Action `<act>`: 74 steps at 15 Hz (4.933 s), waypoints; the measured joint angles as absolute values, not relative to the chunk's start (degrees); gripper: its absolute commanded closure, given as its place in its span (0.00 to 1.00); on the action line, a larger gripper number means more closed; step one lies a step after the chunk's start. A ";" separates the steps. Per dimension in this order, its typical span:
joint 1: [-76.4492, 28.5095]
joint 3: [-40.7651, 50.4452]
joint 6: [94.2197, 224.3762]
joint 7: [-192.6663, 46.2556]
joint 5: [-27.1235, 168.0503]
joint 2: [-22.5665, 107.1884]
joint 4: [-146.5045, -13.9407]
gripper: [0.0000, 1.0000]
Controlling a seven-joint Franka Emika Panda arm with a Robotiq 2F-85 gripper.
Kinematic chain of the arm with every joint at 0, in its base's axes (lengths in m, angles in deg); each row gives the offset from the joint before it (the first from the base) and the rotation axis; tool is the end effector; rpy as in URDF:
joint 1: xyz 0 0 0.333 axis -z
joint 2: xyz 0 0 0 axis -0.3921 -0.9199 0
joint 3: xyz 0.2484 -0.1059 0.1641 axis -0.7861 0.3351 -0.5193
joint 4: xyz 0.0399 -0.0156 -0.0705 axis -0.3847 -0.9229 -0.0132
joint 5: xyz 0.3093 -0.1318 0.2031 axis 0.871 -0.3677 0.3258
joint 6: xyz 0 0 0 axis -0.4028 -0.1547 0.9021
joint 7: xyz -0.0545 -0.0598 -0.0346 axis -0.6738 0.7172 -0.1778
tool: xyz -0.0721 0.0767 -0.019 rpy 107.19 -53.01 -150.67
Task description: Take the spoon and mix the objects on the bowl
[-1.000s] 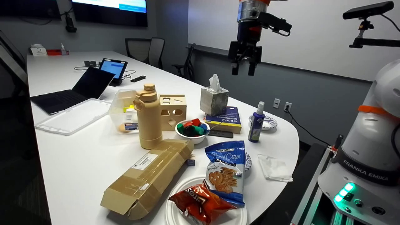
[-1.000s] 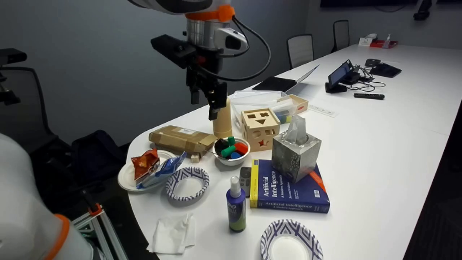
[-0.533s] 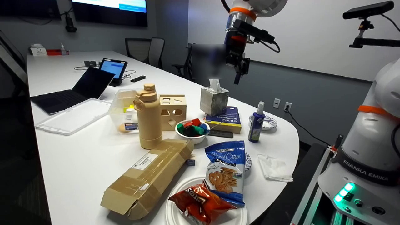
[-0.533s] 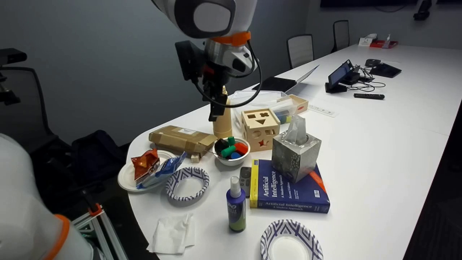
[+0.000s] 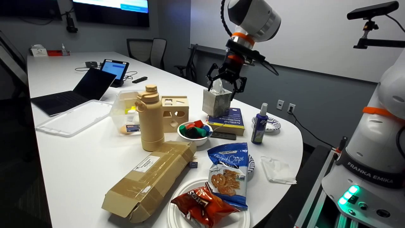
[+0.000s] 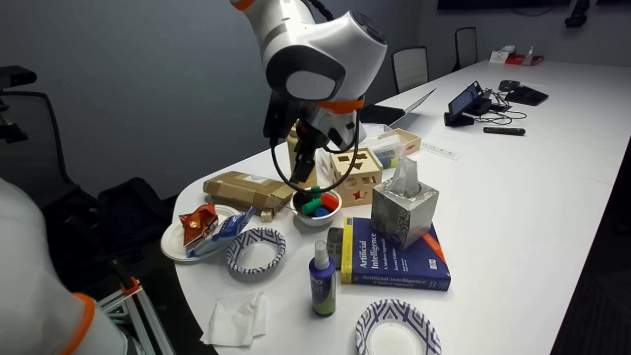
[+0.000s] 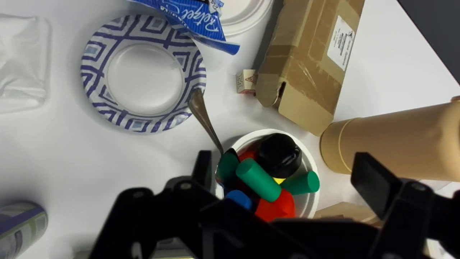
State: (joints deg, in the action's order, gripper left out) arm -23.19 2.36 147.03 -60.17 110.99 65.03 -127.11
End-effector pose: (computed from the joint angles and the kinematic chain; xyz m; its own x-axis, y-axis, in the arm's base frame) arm 0.4573 0.0156 0.3393 0.7245 -0.5673 -0.3915 -0.6872 -0.6391 -0.3455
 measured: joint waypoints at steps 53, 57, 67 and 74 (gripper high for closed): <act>-23.39 2.00 153.11 -54.00 123.62 52.02 -130.88 0.96; -23.42 1.92 153.05 -54.45 123.62 52.51 -129.90 1.00; -23.78 1.19 153.03 -54.54 121.34 53.01 -128.50 0.98; -26.48 -1.40 152.64 -48.97 110.81 54.94 -124.65 0.98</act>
